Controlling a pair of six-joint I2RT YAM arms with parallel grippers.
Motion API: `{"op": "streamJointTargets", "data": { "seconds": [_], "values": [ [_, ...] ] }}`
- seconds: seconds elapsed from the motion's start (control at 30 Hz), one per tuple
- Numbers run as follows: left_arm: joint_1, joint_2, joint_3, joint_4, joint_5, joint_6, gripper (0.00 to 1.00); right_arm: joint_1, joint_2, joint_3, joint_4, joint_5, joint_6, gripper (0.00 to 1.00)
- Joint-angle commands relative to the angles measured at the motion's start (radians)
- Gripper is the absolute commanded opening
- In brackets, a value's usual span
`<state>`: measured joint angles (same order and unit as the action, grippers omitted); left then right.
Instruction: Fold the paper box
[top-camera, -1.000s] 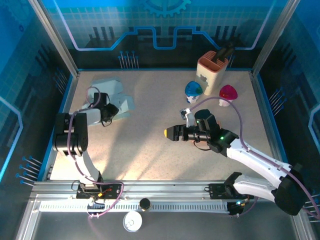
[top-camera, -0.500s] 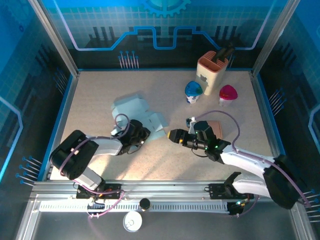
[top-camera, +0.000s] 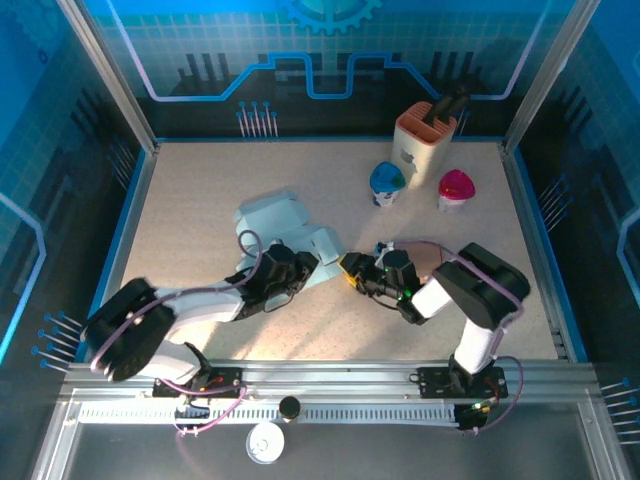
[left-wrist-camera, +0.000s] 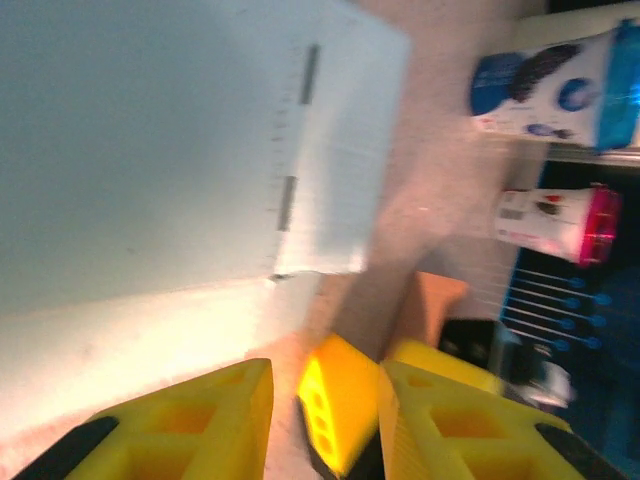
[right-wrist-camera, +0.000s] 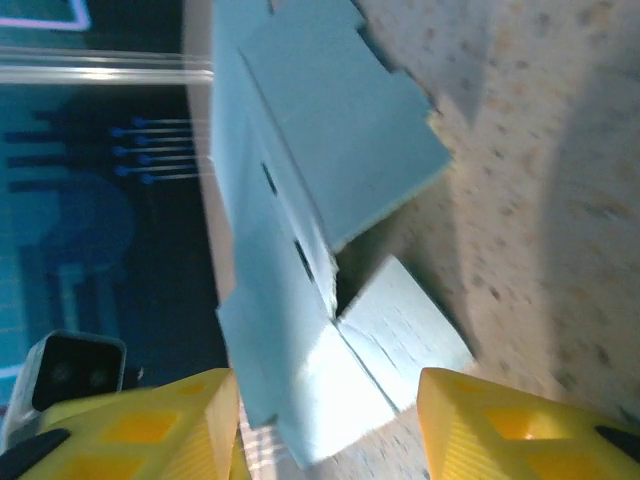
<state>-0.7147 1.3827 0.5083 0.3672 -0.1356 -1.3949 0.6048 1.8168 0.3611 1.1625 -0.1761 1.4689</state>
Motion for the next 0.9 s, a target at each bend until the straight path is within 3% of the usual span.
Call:
{"op": "streamJointTargets", "data": {
  "seconds": [0.0, 0.2, 0.4, 0.5, 0.87],
  "values": [
    [0.034, -0.121, 0.012, -0.202, -0.041, 0.112, 0.36, 0.022, 0.126, -0.032, 0.239, 0.076, 0.14, 0.49],
    [0.238, -0.205, -0.019, -0.31, 0.082, 0.243, 0.36, 0.053, 0.098, -0.041, 0.16, 0.138, 0.116, 0.48],
    [0.34, -0.2, 0.03, -0.454, 0.051, 0.435, 0.37, 0.066, -0.067, 0.004, -0.155, 0.183, 0.036, 0.47],
    [0.411, -0.172, 0.039, -0.454, 0.104, 0.484, 0.38, 0.069, -0.111, 0.041, -0.264, 0.188, 0.003, 0.47],
    [0.599, -0.056, 0.135, -0.469, 0.228, 0.666, 0.43, 0.076, 0.013, 0.119, -0.198, 0.185, 0.045, 0.45]
  ]
}}
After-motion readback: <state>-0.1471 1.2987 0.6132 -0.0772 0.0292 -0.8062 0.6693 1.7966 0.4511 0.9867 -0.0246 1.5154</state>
